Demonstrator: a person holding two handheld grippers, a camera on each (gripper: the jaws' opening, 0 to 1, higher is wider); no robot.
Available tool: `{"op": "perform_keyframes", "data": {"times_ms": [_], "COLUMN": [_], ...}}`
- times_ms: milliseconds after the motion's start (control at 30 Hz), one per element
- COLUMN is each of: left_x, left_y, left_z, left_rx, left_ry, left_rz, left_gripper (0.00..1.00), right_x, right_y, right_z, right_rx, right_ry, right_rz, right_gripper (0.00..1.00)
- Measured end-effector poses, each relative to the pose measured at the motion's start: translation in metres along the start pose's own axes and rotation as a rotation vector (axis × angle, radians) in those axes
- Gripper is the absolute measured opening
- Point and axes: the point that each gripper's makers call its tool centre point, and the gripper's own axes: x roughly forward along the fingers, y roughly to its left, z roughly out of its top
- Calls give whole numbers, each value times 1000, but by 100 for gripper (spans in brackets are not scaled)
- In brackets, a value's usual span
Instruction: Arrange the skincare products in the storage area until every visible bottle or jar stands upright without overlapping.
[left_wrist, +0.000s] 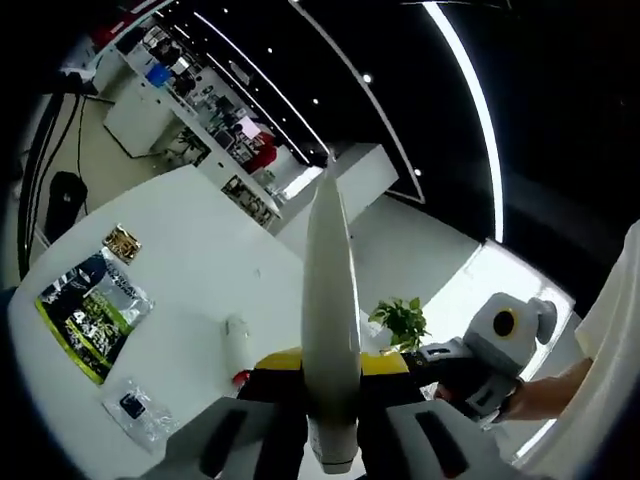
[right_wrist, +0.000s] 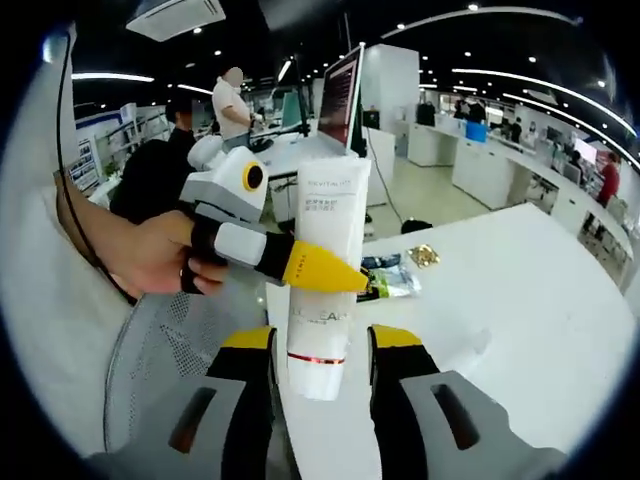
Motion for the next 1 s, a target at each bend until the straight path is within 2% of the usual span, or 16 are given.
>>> {"op": "perform_keyframes", "data": {"times_ms": [233,300,433,500,633,867,1000], "left_x": [1,2,4,5,8,9,10], "left_y": [-3,-6,-14,-19,-25,-32,-35], "left_z": [-21,-26,-35,-43,-61,-73,-81], "left_rx": [151,181,246,294,358,434,474], "left_ry": [94,115,166,203,273,325,356], "left_rz": [-11,-17,-44,-62,-94,-130,-151], "left_gripper": [16,16,16,16,16,16,17], "right_x": [-25,-32,-42,-46,-51,-62,-68], "right_y": [-12,-15,-19,-19,-12,-16,-18], "right_z": [-8,-8,-6,-3,1,7,8], "right_rx": [10,-19,-39,-86,-165,-176,-259], "right_ry": [35,53,71,81,116,129,184], "right_rz": [4,2,-10,-9,18,21,41], "right_gripper": [44,45,43,38,38,39,38]}}
